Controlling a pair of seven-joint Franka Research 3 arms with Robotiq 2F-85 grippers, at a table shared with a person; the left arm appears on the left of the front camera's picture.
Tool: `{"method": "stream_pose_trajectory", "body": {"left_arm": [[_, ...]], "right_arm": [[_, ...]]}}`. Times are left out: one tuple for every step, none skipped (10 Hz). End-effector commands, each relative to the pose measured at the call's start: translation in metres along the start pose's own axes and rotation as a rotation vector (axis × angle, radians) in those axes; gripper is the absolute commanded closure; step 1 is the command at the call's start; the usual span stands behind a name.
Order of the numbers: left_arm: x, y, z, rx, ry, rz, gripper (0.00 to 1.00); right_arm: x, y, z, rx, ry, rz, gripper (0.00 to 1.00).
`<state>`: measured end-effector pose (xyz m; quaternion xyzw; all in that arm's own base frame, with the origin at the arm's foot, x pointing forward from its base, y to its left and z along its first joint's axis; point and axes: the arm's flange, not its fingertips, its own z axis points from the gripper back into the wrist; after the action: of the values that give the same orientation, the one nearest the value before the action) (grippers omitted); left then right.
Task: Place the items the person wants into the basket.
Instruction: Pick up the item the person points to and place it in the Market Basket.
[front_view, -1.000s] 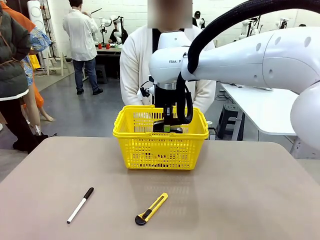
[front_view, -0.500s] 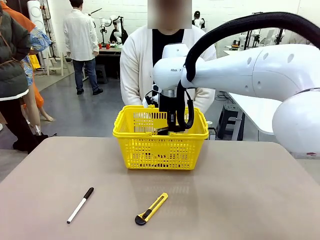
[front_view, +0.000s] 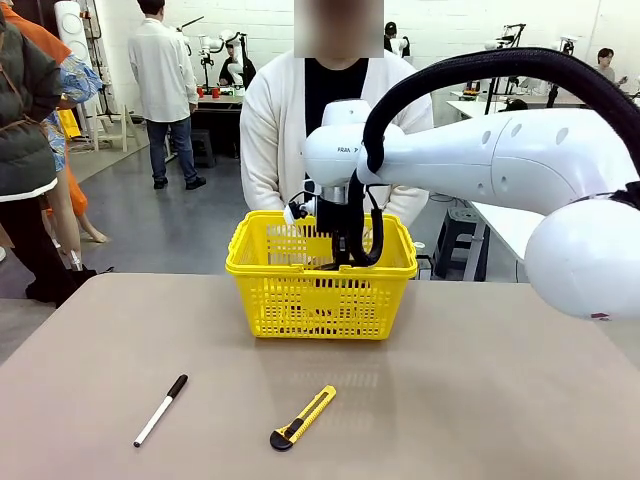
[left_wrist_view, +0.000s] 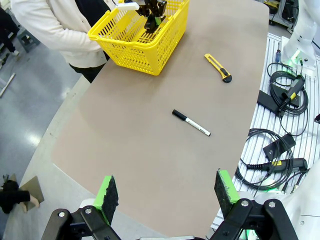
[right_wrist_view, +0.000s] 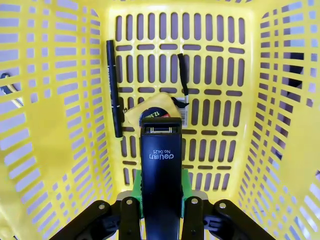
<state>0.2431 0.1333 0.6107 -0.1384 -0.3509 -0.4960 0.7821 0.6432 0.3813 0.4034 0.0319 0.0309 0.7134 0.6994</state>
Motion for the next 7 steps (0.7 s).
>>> {"method": "stream_pose_trajectory", "body": {"left_arm": [[0.0009, 0.0002, -0.0006, 0.008, 0.012, 0.014, 0.00], [0.0009, 0.0002, -0.0006, 0.008, 0.012, 0.014, 0.00], [0.0009, 0.0002, -0.0006, 0.008, 0.012, 0.014, 0.00], [0.0009, 0.0002, -0.0006, 0.008, 0.012, 0.014, 0.00], [0.0009, 0.0002, -0.0006, 0.008, 0.012, 0.014, 0.00], [0.0009, 0.0002, -0.0006, 0.008, 0.012, 0.014, 0.00], [0.0009, 0.0002, -0.0006, 0.008, 0.012, 0.014, 0.00]], "right_arm": [[0.0105, -0.0168, 0.0046, 0.046, -0.013, 0.020, 0.67], [0.0115, -0.0176, 0.0024, 0.056, -0.011, 0.022, 0.67], [0.0120, -0.0172, 0.0025, 0.058, -0.011, 0.029, 0.52], [0.0126, -0.0159, 0.0032, 0.056, -0.013, 0.035, 0.13], [0.0128, -0.0146, 0.0039, 0.054, -0.011, 0.037, 0.00], [0.0127, -0.0138, 0.0040, 0.051, -0.009, 0.037, 0.00], [0.0122, -0.0134, 0.0043, 0.051, -0.009, 0.034, 0.00]]}}
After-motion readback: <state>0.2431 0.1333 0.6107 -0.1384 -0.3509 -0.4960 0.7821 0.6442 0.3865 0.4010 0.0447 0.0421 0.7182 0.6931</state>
